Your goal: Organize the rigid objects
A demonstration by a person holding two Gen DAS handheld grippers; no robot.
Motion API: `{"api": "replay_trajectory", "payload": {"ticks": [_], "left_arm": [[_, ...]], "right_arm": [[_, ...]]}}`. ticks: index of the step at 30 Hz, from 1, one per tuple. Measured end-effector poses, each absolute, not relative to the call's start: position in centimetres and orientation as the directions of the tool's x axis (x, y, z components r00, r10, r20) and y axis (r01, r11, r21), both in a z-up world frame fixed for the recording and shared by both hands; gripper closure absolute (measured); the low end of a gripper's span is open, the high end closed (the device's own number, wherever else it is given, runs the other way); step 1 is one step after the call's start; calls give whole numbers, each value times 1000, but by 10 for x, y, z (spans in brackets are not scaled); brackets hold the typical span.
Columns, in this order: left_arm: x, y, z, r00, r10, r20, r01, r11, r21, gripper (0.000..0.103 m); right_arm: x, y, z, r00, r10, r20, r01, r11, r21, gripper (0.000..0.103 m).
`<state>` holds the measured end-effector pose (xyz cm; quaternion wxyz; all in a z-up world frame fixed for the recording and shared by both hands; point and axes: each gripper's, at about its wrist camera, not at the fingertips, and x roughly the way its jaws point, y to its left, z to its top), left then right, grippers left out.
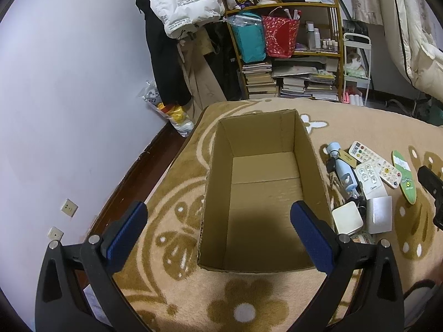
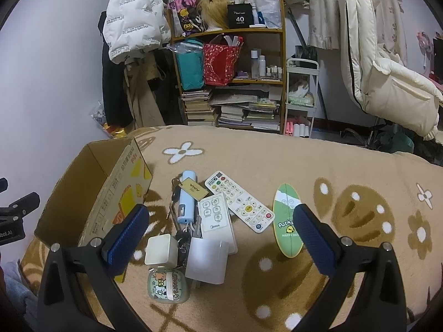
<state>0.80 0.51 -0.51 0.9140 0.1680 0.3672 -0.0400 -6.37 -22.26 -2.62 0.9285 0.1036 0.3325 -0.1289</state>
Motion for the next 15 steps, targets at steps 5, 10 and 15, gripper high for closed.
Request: {"api": "replay_trajectory", "payload": {"ticks": [5,10,15], "left_arm": [[22,7,-10,718,84,-691,179,937,300,1],[41,19,-11,689,100,-718,151,949,278,1],[62,33,-20,641,133,-756,124,954,273,1]], "right_arm": [[-57,-228,-32,730,-165,-663,312,944,109,0],[-44,-229,-45,701,-152,-697,310,945,106,0],[-31,-226,-63,651,-130,-748,291,953,87,0]]}}
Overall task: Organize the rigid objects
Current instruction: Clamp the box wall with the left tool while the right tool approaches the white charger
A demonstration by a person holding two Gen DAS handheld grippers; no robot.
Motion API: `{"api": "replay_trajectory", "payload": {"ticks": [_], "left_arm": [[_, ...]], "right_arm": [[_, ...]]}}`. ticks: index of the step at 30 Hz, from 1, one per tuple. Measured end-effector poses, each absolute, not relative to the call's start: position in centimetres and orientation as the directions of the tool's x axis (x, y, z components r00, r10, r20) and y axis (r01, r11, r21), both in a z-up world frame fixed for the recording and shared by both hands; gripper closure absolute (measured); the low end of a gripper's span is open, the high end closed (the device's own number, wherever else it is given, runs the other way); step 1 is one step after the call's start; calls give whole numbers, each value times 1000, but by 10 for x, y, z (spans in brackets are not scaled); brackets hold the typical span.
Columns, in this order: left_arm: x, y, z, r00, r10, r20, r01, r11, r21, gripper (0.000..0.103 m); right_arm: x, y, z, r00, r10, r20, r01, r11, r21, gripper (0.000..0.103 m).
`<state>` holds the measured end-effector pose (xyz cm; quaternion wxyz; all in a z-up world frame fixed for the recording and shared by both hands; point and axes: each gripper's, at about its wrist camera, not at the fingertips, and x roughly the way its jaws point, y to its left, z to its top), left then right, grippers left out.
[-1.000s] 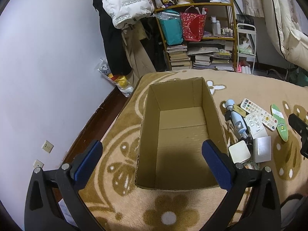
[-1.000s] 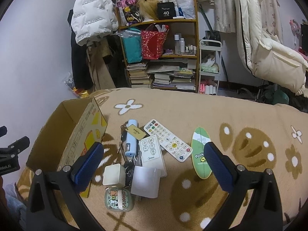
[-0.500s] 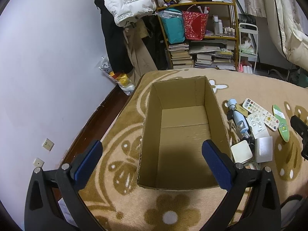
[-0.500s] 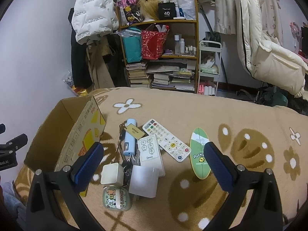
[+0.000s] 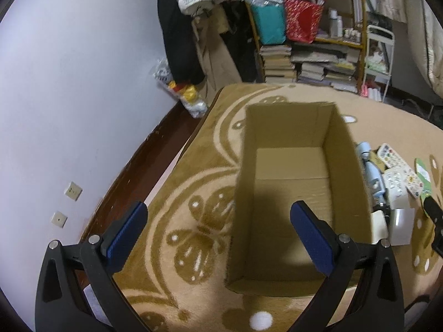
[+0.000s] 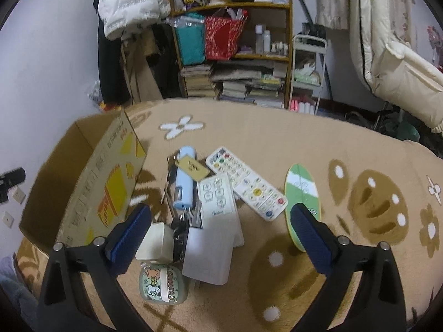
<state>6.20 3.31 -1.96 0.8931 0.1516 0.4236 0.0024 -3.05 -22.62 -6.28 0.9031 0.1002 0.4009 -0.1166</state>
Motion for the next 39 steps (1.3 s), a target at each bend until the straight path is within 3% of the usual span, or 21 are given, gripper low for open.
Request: {"api": "replay_trajectory", "payload": {"ticks": [10,20,29,33,35,39], "left_arm": [[90,52,-59,499,211,-840,81,954,288,1],[95,49,-83,415,295,-861,95,927,364,2],[94,44,-98,356,303,-884,129,921,368,31],[95,44,-99,316,233,-920,150,945,291,64],[93,43,-101,300,212,-930,159,950,268,78],[89,36,-103,309,212,-927,185,943,278,83]], "right_arm": [[-16,-217,-95,561,-119,-819,268,963,43,10],[-9,-214,-121,482,-112,-869,262,965,21,23],[-1,-207,-144,434,-100,-896,241,971,9,31],[-1,-202,-147,434,-128,-892,243,970,-21,32],[-2,-202,-147,436,-132,-890,252,967,-19,41],[-5,-206,-143,438,-126,-890,270,963,-3,43]]}}
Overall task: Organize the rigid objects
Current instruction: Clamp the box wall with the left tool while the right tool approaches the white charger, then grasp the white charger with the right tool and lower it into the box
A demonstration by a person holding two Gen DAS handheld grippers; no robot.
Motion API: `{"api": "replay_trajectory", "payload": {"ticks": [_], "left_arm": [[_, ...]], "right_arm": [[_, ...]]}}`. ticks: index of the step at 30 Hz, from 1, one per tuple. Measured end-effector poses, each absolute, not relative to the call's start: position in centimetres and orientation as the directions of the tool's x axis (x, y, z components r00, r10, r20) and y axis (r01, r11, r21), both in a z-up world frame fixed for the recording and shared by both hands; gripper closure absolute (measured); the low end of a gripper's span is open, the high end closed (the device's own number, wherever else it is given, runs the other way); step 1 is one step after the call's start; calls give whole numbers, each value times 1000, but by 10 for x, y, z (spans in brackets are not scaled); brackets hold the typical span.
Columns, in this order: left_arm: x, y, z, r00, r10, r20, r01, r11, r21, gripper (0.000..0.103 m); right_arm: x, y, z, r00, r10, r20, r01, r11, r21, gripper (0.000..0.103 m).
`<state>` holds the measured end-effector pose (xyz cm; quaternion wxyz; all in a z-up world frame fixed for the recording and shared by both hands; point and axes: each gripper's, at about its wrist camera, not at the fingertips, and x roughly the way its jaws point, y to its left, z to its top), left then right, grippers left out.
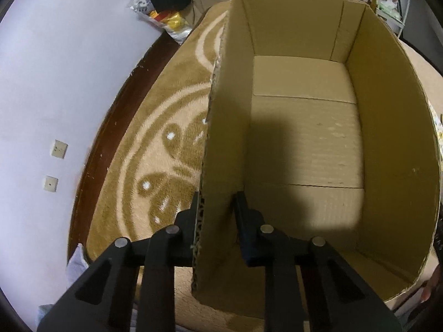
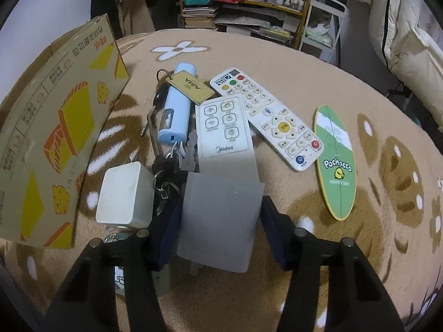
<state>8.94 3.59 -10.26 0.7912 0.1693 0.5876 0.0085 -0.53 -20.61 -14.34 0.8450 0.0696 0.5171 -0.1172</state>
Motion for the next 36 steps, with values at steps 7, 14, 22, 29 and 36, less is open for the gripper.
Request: {"api": "replay_trajectory", "payload": {"ticks": [7,14,22,29,36], "left_arm": [[91,38,-102,302,201,-932,166,952,259,83],[88,36,-102,305,205,-930,172,949,266,83],[88,37,-102,300,206,-932,168,950,264,83],[88,38,-103,296,206,-933,166,950,263,83],[88,37,-104,293,210,-933,167,949,266,82]], "right_arm": [[-15,-209,-118,503,-133,-854,293,956,24,47],[-15,-203,-79,587,-137,-798,277,960,39,48],[4,-181,-31,686,-71,-724,225,967,118,48],[35,-147,-1,748,5,-663,152,972,179,48],[62,-116,3,744,83,-663,98,968,230,48]]}}
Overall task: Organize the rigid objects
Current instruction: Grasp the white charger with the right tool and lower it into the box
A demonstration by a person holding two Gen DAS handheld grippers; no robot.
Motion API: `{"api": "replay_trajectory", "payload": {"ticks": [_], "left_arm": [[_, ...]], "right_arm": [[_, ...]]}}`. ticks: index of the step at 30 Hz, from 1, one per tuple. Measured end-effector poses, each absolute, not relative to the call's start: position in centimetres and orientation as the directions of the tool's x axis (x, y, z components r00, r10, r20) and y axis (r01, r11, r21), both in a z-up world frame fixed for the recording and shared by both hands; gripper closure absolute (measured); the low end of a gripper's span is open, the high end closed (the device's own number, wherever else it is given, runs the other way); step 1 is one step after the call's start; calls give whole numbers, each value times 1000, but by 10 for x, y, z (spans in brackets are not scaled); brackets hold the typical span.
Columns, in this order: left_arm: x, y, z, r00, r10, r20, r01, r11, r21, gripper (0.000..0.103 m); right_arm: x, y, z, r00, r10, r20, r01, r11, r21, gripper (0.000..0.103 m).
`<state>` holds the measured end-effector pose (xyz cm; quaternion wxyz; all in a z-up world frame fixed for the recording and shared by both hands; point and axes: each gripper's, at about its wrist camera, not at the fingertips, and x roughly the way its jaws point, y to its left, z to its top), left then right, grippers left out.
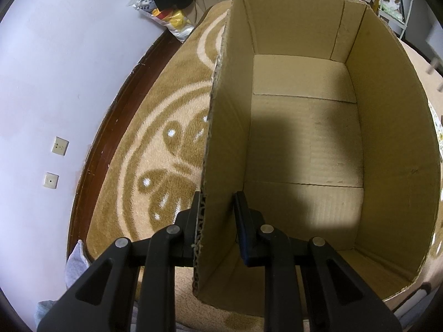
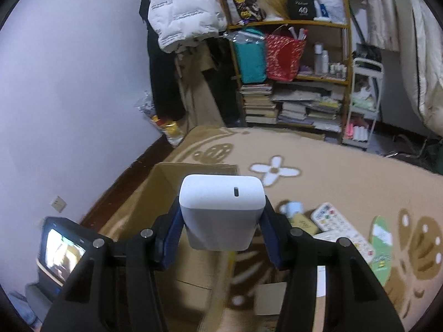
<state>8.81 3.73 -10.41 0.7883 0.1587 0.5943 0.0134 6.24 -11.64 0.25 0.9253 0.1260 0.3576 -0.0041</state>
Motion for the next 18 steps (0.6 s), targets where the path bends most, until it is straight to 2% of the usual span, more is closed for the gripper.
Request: {"api": "replay_trajectory", "payload": {"ticks": [10,18], "left_arm": [[89,41,-107,275,205,-939,165,953,256,82],[91,45,-109,258,199,-945,152,958,243,82]], "right_arm": [[73,-104,-21,717,151,-680,89,948,304,47],[85,-99,-32,673,159,-723,86,953,290,47]]}}
